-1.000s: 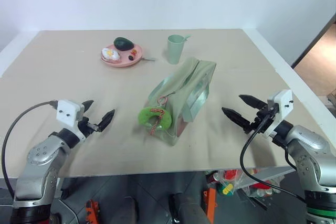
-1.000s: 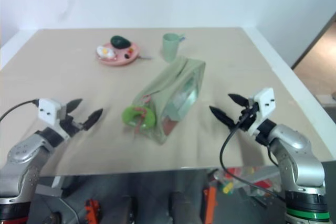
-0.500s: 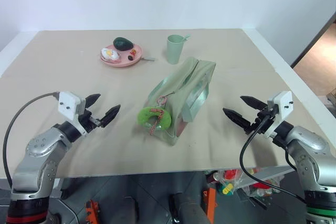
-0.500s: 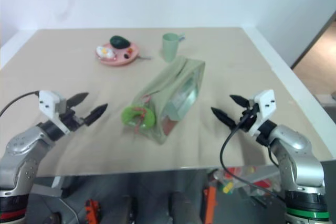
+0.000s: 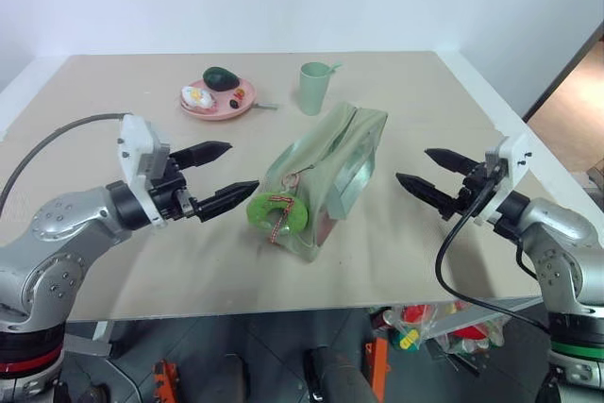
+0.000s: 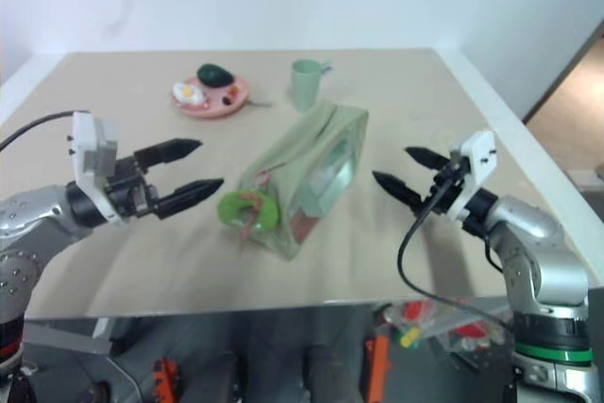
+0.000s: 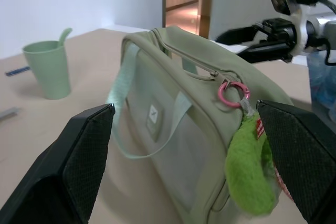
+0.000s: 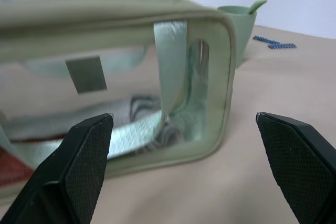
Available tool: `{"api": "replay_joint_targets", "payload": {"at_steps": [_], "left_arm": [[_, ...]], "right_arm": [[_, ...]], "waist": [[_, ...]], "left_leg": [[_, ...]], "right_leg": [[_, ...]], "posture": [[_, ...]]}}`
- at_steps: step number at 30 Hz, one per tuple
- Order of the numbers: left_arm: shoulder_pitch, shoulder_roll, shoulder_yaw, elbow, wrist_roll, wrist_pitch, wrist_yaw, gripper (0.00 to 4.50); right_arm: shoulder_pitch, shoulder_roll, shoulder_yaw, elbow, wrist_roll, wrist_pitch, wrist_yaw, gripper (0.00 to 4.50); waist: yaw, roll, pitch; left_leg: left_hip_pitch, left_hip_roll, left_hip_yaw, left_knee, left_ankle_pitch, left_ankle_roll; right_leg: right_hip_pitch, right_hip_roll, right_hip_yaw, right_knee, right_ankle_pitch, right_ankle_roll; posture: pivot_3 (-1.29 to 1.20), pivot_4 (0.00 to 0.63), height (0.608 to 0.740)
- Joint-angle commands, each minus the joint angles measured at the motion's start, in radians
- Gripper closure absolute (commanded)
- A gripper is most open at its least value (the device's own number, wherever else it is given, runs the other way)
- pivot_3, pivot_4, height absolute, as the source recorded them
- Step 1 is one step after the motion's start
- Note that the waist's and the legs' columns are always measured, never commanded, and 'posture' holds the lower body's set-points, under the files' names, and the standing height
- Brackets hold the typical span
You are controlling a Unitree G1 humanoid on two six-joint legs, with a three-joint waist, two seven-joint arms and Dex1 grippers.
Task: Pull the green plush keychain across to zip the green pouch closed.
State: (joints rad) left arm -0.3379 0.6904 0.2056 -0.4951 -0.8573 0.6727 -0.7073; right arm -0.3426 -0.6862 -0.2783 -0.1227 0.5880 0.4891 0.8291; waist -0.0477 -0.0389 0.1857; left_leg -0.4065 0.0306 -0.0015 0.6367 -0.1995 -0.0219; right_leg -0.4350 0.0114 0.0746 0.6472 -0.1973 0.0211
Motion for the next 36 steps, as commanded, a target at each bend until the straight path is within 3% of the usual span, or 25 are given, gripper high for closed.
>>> {"api": "replay_joint_targets", "payload": {"at_steps": [1,13,20,30,33,36], "left_arm": [[-0.039,-0.006,-0.006,-0.038,-0.031,0.02,0.025,0.02],[-0.11,-0.066,-0.097,0.024,0.036,0.003,0.055,0.02],[-0.161,-0.149,-0.13,0.059,0.027,0.075,0.14,0.02],[-0.184,-0.143,-0.168,0.099,0.039,0.122,0.089,0.02],[-0.186,-0.134,-0.172,0.104,0.045,0.137,0.078,0.72],[-0.185,-0.12,-0.177,0.123,0.079,0.134,0.071,1.79]], "right_arm": [[-0.031,-0.017,0.002,-0.091,0.079,0.063,0.026,0.0],[-0.093,-0.139,0.043,-0.2,0.2,0.138,0.242,0.0],[-0.096,-0.125,0.06,-0.224,0.166,0.112,0.206,0.0],[-0.057,-0.126,0.052,-0.237,0.152,0.084,0.176,0.0],[-0.045,-0.128,0.047,-0.241,0.153,0.079,0.171,0.0],[-0.034,-0.129,0.046,-0.247,0.153,0.076,0.163,0.0]], "waist": [[0.0,0.0,0.0],[0.001,0.0,0.0],[0.0,0.0,0.0],[0.001,0.0,0.0],[0.001,0.0,0.0],[0.001,0.0,0.0]], "left_leg": [[0.0,0.0,0.0,0.0,0.0,0.0],[0.0,-0.001,0.0,0.001,0.0,0.0],[0.0,-0.001,0.0,0.001,0.0,0.0],[-0.001,-0.001,-0.001,0.001,0.0,0.0],[-0.001,-0.001,-0.001,0.001,0.0,0.0],[-0.001,-0.001,-0.001,0.001,0.0,0.0]], "right_leg": [[0.0,0.0,0.0,0.0,0.0,0.0],[0.001,0.0,0.0,0.0,0.0,0.001],[0.001,0.0,0.0,0.0,0.001,0.001],[0.0,0.0,0.0,0.0,0.001,0.002],[0.0,0.0,0.0,0.0,0.001,0.002],[0.0,0.0,0.0,0.0,0.001,0.002]], "posture": [[0.0,0.15,0.74],[0.0,0.15,0.74],[0.0,0.15,0.74],[0.0,0.15,0.74],[0.0,0.15,0.74],[0.0,0.15,0.74]]}}
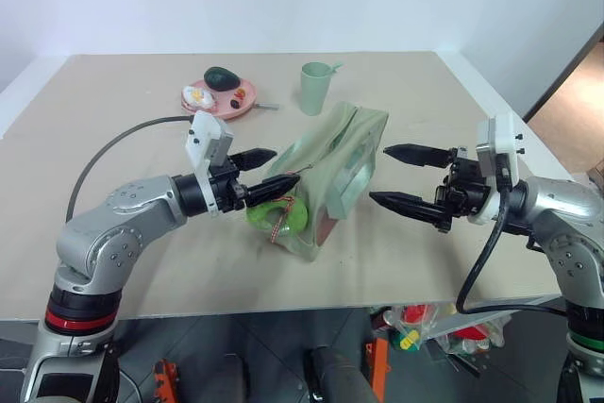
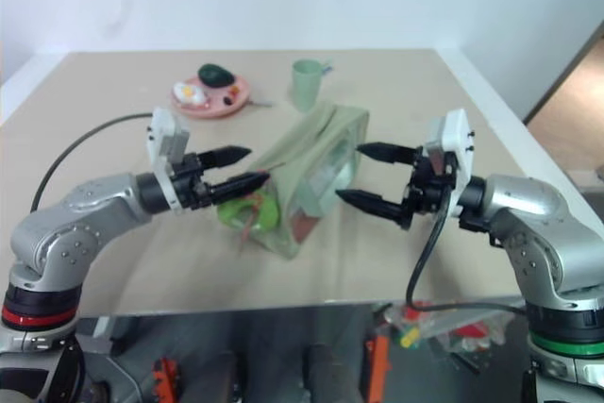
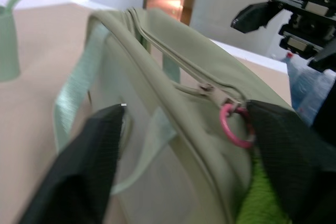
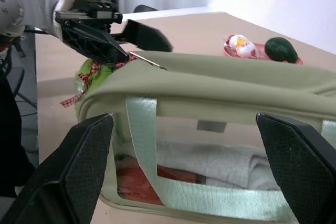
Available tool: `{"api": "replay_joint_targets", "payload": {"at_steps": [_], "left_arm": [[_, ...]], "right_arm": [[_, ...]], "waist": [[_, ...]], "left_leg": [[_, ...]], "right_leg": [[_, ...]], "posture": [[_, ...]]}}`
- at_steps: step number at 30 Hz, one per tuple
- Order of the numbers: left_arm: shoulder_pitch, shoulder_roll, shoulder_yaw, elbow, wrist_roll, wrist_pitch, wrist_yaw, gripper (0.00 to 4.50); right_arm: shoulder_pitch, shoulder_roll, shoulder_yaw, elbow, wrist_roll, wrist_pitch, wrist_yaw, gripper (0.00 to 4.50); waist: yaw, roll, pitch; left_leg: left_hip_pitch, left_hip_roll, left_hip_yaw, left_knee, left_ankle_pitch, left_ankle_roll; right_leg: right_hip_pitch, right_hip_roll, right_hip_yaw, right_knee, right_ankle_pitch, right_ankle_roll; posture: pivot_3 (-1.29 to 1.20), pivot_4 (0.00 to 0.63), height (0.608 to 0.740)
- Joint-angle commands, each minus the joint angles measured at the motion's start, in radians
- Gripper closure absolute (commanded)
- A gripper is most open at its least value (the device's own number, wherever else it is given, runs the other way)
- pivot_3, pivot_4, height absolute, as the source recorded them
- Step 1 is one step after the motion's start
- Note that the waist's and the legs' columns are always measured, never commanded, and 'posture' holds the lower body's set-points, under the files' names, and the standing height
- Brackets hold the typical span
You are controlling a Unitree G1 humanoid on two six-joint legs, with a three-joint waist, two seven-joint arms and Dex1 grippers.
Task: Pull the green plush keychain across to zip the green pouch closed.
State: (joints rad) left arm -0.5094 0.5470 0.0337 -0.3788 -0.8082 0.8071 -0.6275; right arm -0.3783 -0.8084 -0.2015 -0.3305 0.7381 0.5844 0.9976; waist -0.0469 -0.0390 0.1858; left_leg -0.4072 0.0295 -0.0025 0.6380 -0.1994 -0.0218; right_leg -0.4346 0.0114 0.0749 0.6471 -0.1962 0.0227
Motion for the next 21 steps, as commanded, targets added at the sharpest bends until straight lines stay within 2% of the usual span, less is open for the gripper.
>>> {"api": "replay_joint_targets", "payload": {"at_steps": [1,8,14,21], "left_arm": [[-0.014,0.026,-0.006,0.013,0.036,-0.003,-0.016,2.11],[-0.025,0.028,-0.011,0.034,0.064,-0.015,-0.051,4.46],[-0.038,0.045,-0.03,0.043,0.106,-0.046,-0.102,4.49],[-0.081,0.136,-0.064,0.097,0.182,-0.206,-0.334,4.49]], "right_arm": [[0.004,-0.007,-0.031,-0.041,0.004,-0.02,-0.007,0.0],[0.003,-0.007,-0.024,-0.037,0.003,-0.021,-0.01,0.0],[0.006,-0.005,-0.017,-0.035,-0.004,-0.029,-0.01,0.0],[-0.014,0.001,-0.01,-0.015,-0.02,-0.049,-0.008,0.0]], "waist": [[0.0,0.0,0.0],[0.0,0.0,0.0],[0.0,0.0,0.0],[-0.001,0.0,0.0]], "left_leg": [[0.0,0.0,0.0,0.0,0.0,0.0],[0.0,0.0,0.0,0.0,0.0,0.0],[0.0,0.0,0.0,0.0,0.0,0.0],[0.0,0.0,0.0,0.0,0.0,0.0]], "right_leg": [[0.0,0.0,0.0,0.0,0.0,0.0],[0.0,0.0,0.0,0.0,0.0,0.0],[0.0,0.0,0.0,0.0,0.0,0.0],[0.0,0.0,0.0,0.0,0.0,-0.001]], "posture": [[0.0,0.15,0.74],[0.0,0.15,0.74],[0.0,0.15,0.74],[0.0,0.15,0.74]]}}
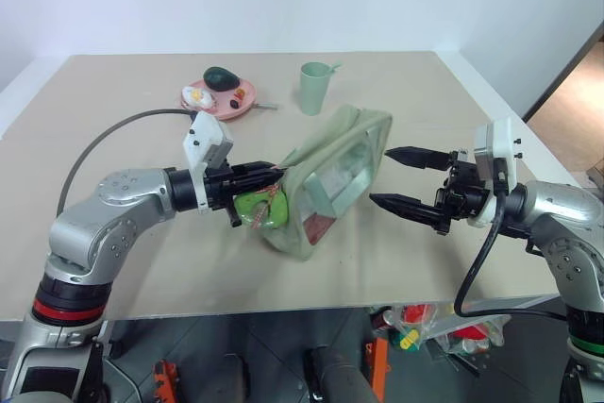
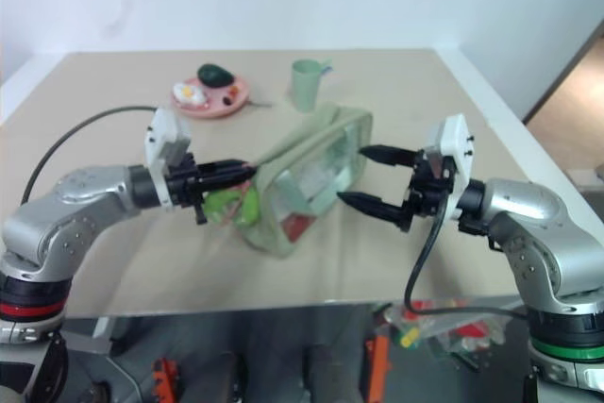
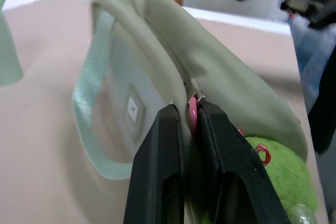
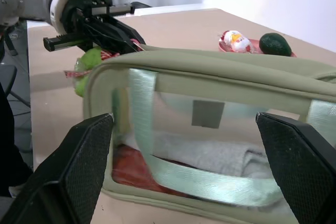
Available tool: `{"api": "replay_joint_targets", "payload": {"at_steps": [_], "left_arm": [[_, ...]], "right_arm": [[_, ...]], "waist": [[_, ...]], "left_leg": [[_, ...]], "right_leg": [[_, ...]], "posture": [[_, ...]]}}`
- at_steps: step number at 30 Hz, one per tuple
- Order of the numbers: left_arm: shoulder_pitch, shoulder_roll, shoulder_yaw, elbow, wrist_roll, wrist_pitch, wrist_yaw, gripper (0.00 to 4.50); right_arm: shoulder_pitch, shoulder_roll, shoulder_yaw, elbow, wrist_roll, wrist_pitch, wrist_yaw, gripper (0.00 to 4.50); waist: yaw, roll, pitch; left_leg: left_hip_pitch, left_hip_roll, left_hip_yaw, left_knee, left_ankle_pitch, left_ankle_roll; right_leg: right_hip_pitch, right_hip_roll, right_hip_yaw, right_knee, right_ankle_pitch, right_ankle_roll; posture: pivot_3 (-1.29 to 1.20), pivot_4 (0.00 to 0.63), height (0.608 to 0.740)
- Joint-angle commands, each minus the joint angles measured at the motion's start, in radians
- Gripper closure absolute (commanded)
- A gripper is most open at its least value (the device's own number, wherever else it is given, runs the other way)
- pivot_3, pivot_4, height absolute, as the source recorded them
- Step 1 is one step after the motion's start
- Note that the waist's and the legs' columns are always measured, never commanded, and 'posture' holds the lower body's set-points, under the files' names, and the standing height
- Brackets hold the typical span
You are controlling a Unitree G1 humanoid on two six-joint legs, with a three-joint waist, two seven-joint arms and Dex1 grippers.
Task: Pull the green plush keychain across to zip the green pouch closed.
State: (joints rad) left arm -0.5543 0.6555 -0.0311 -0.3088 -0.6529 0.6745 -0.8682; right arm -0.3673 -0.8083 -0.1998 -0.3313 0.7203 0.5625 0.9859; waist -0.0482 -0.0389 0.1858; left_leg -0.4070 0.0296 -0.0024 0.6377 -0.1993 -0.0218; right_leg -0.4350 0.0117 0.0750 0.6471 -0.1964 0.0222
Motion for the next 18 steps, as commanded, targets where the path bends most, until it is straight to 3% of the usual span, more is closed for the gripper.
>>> {"api": "replay_joint_targets", "payload": {"at_steps": [1,9,14,18], "left_arm": [[-0.049,0.032,0.0,0.044,0.035,-0.093,-0.118,4.49],[-0.213,0.062,-0.034,0.348,0.199,-0.342,-0.331,4.49],[-0.313,0.034,-0.051,0.554,0.241,-0.441,-0.451,4.49],[-0.354,0.004,-0.06,0.601,0.235,-0.451,-0.537,4.49]], "right_arm": [[-0.028,0.0,-0.014,-0.009,-0.004,-0.029,0.004,0.0],[-0.054,0.007,-0.024,0.043,-0.05,-0.089,-0.011,0.0],[-0.049,0.008,-0.025,0.043,-0.053,-0.093,-0.007,0.0],[-0.041,0.003,-0.028,0.041,-0.054,-0.092,-0.005,0.0]], "waist": [[0.0,0.0,0.0],[0.002,0.0,0.0],[0.001,0.0,0.0],[0.002,0.0,0.0]], "left_leg": [[0.0,0.0,0.0,0.0,0.0,0.0],[-0.001,0.0,0.0,0.0,0.0,0.0],[-0.003,0.0,0.0,0.0,0.0,0.0],[-0.004,0.0,0.0,0.0,0.0,0.001]], "right_leg": [[0.0,0.0,0.0,0.0,0.0,0.0],[-0.001,0.0,0.0,0.0,0.0,0.0],[-0.002,0.0,0.0,0.0,0.0,0.001],[-0.003,0.0,0.0,0.0,0.001,0.003]], "posture": [[0.0,0.15,0.74],[0.0,0.15,0.74],[0.0,0.15,0.74],[0.0,0.15,0.74]]}}
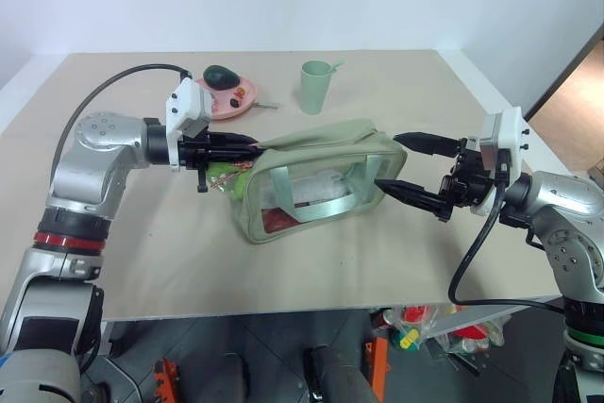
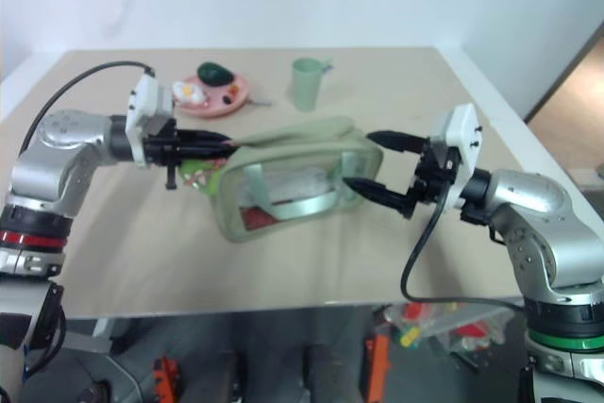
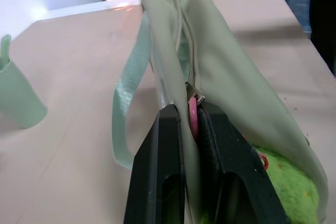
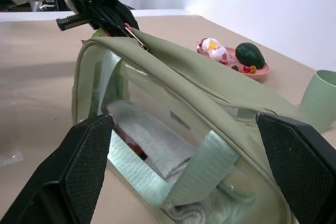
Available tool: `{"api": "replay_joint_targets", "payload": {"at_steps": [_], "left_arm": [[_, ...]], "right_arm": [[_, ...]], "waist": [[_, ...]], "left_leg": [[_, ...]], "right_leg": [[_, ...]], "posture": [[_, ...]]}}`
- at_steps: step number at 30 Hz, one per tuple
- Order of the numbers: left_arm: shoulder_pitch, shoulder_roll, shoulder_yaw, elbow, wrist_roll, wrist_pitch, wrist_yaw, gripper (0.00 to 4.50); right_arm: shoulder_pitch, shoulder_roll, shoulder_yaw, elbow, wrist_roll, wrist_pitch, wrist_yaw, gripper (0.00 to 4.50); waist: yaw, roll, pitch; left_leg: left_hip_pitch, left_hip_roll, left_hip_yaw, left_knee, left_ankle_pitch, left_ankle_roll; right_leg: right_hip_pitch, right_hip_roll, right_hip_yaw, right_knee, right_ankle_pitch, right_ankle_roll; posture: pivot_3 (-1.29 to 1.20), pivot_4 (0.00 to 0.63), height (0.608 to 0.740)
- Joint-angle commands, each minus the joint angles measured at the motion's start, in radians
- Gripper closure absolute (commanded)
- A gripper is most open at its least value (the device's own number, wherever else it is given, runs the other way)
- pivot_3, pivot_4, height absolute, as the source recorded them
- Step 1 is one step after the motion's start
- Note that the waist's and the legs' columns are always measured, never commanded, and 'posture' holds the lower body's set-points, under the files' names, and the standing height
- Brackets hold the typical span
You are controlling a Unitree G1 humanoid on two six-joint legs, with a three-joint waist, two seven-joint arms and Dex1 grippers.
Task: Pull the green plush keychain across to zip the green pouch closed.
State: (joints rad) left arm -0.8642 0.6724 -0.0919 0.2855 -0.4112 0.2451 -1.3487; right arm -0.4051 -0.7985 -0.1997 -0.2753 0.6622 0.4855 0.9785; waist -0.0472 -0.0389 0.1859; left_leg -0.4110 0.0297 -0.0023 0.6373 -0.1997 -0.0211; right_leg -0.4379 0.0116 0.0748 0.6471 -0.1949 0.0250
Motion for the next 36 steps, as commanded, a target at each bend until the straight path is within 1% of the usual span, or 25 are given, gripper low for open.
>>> {"api": "replay_joint_targets", "payload": {"at_steps": [1,8,12,17,22,24,26,27,28,30,34,35,36], "left_arm": [[-0.049,-0.019,-0.001,0.01,-0.005,-0.028,-0.072,4.49],[-0.104,-0.045,0.011,0.081,0.006,-0.053,-0.136,4.49],[-0.141,-0.048,-0.009,0.19,0.078,-0.141,-0.142,4.49],[-0.158,-0.062,-0.024,0.264,0.137,-0.234,-0.142,4.49],[-0.183,-0.061,-0.028,0.273,0.153,-0.225,-0.157,4.49],[-0.199,-0.057,-0.011,0.252,0.134,-0.193,-0.156,3.54],[-0.206,-0.044,0.003,0.217,0.114,-0.142,-0.159,2.9],[-0.206,-0.037,0.01,0.196,0.103,-0.115,-0.158,2.44],[-0.202,-0.026,0.022,0.163,0.084,-0.073,-0.154,2.24],[-0.176,-0.009,0.05,0.078,0.034,0.032,-0.133,1.64],[-0.075,0.007,0.107,-0.115,-0.069,0.214,-0.057,0.13],[-0.028,0.004,0.139,-0.186,-0.112,0.275,-0.011,0.03],[0.023,-0.001,0.173,-0.255,-0.155,0.335,0.042,0.03]], "right_arm": [[-0.001,-0.008,-0.03,-0.016,0.005,-0.015,0.003,0.0],[0.016,-0.015,-0.044,-0.026,0.008,-0.01,-0.005,0.0],[0.023,-0.019,-0.052,-0.034,0.031,0.009,0.002,0.0],[0.024,-0.028,-0.053,-0.032,0.029,0.008,0.011,0.0],[0.014,-0.021,-0.043,-0.005,-0.005,-0.027,0.006,0.0],[0.004,-0.014,-0.035,0.021,-0.041,-0.06,-0.007,0.0],[-0.007,-0.012,-0.034,0.042,-0.055,-0.066,-0.021,0.0],[-0.014,-0.014,-0.033,0.051,-0.06,-0.065,-0.025,0.0],[-0.024,-0.016,-0.032,0.065,-0.069,-0.068,-0.028,0.0],[-0.04,-0.021,-0.03,0.092,-0.081,-0.075,-0.025,0.0],[-0.061,-0.026,-0.026,0.13,-0.098,-0.089,-0.012,0.0],[-0.068,-0.025,-0.021,0.142,-0.106,-0.095,-0.011,0.0],[-0.076,-0.021,-0.018,0.152,-0.107,-0.093,-0.013,0.0]], "waist": [[0.001,0.0,0.0],[0.001,0.0,0.0],[0.001,0.0,0.0],[0.001,0.0,0.0],[0.001,0.0,0.0],[0.001,0.0,0.0],[0.001,0.0,0.0],[0.0,0.0,0.0],[0.0,0.0,0.0],[0.0,0.0,0.0],[-0.002,0.001,0.0],[-0.001,0.001,0.0],[-0.002,0.001,0.0]], "left_leg": [[0.0,0.0,0.0,0.0,0.0,0.0],[-0.002,0.0,-0.001,0.001,0.0,0.0],[-0.002,0.0,-0.001,0.001,0.0,0.0],[-0.002,0.0,-0.001,0.001,0.0,0.0],[-0.002,0.0,-0.001,0.001,0.0,0.0],[-0.002,0.0,-0.001,0.002,0.0,0.0],[-0.002,0.0,-0.001,0.002,0.0,0.0],[-0.002,0.0,-0.001,0.002,0.0,0.0],[-0.002,0.0,-0.001,0.002,0.0,0.0],[-0.002,0.0,-0.001,0.002,0.0,0.0],[-0.003,0.0,-0.001,0.001,0.0,0.001],[-0.002,0.001,-0.001,0.001,-0.001,0.002],[-0.002,0.001,-0.001,0.001,-0.001,0.002]], "right_leg": [[0.0,0.0,0.0,0.0,0.0,0.0],[0.0,0.0,0.0,0.0,0.0,0.001],[-0.001,0.0,0.0,0.0,0.0,0.001],[-0.001,0.0,0.0,0.0,0.0,0.001],[0.0,0.0,-0.001,0.001,0.001,0.002],[0.0,0.0,-0.001,0.001,0.001,0.002],[0.0,0.0,-0.001,0.001,0.001,0.002],[0.0,0.0,0.0,0.001,0.001,0.002],[0.0,0.0,0.0,0.001,0.001,0.002],[-0.001,0.0,0.0,0.001,0.001,0.002],[-0.002,0.0,0.0,0.002,0.001,0.002],[-0.002,0.0,0.0,0.002,0.0,0.003],[-0.002,0.0,-0.001,0.003,0.0,0.002]], "posture": [[0.0,0.15,0.74],[0.0,0.15,0.74],[0.0,0.15,0.74],[0.0,0.15,0.74],[0.0,0.15,0.74],[0.0,0.15,0.74],[0.0,0.15,0.74],[0.0,0.15,0.74],[0.0,0.15,0.74],[0.0,0.15,0.74],[0.0,0.15,0.74],[0.0,0.15,0.74],[0.0,0.15,0.74]]}}
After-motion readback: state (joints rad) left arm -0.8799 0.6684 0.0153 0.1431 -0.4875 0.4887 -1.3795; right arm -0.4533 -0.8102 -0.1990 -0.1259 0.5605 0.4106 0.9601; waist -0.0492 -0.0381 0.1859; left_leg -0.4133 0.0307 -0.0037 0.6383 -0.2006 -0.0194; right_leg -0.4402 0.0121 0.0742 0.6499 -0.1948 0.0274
